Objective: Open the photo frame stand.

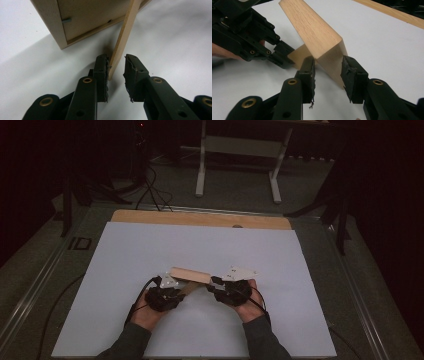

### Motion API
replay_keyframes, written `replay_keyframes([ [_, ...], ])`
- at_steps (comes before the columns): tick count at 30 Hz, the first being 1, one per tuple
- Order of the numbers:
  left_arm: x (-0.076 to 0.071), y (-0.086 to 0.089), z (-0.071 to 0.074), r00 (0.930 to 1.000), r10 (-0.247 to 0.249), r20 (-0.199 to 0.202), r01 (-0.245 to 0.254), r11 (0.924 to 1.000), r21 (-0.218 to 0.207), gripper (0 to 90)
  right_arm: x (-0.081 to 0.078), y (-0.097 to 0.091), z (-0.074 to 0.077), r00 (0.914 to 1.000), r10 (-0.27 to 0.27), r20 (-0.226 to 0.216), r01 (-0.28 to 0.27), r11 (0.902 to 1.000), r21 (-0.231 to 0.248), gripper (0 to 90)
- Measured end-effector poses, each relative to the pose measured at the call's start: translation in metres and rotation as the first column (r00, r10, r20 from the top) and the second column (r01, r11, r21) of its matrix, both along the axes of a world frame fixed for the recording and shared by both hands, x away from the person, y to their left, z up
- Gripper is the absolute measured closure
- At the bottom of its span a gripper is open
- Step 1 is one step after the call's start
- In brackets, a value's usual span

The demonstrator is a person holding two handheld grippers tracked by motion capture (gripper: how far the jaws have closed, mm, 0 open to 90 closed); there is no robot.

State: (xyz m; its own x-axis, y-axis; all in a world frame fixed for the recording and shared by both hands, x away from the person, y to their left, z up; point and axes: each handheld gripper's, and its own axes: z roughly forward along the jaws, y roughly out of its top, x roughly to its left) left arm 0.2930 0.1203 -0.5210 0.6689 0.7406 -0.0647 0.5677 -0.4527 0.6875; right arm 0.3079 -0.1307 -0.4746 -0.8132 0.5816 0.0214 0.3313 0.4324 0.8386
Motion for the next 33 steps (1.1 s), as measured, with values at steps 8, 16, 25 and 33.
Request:
replay_keyframes([
  [8,-0.002,0.005,0.001,0.9999,0.011,-0.009,-0.011,0.9999,-0.009,64.4,0.001,-0.001,0.000,1.0000,0.004,-0.008,-0.004,1.0000,-0.006,57.2],
  [16,-0.004,0.010,0.006,0.9995,0.030,-0.009,-0.030,0.9986,-0.044,60.0,0.003,-0.005,0.001,0.9998,0.001,-0.017,-0.001,1.0000,-0.002,51.4],
  [25,-0.005,0.016,0.011,0.9991,0.042,0.004,-0.042,0.9969,-0.066,60.0,0.004,-0.008,0.002,0.9998,0.001,-0.020,-0.001,1.0000,0.002,48.8],
  [33,-0.007,0.021,0.018,0.9980,0.053,0.034,-0.051,0.9967,-0.063,59.9,0.007,-0.011,0.002,0.9995,-0.002,-0.032,0.003,1.0000,0.003,47.3],
])
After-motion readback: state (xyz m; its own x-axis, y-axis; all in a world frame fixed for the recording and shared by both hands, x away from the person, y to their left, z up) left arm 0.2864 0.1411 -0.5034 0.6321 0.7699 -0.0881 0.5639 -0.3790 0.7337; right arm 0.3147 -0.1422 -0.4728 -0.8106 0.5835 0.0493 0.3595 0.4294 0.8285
